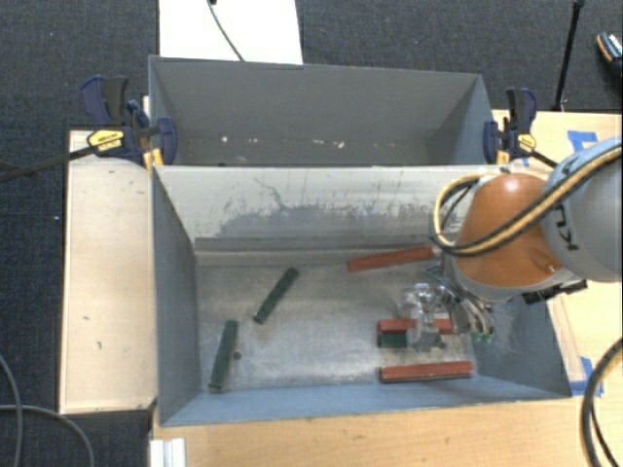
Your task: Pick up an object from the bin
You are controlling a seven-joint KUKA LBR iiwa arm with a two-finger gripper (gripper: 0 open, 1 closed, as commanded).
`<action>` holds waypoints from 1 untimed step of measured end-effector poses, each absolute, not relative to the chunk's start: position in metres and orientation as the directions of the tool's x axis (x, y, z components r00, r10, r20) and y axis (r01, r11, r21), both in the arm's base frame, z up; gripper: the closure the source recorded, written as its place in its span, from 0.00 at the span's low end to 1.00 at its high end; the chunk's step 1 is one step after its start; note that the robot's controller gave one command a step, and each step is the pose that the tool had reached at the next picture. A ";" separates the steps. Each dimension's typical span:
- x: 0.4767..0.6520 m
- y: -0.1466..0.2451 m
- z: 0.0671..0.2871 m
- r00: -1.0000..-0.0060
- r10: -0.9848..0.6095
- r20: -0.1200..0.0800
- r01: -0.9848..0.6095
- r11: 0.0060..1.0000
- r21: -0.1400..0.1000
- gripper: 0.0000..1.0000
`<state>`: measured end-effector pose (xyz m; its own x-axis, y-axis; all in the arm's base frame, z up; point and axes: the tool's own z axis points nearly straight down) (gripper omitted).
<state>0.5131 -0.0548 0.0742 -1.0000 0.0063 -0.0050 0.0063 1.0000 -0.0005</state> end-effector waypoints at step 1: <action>0.506 -0.066 0.182 -1.000 -0.007 -0.009 -0.007 1.000 -0.001 1.00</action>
Offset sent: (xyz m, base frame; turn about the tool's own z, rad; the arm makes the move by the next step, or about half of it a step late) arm -0.0094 -0.0101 0.1034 -0.0161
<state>0.5057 -0.0656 0.1824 -0.9999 -0.0068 -0.0095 -0.0068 1.0000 -0.0013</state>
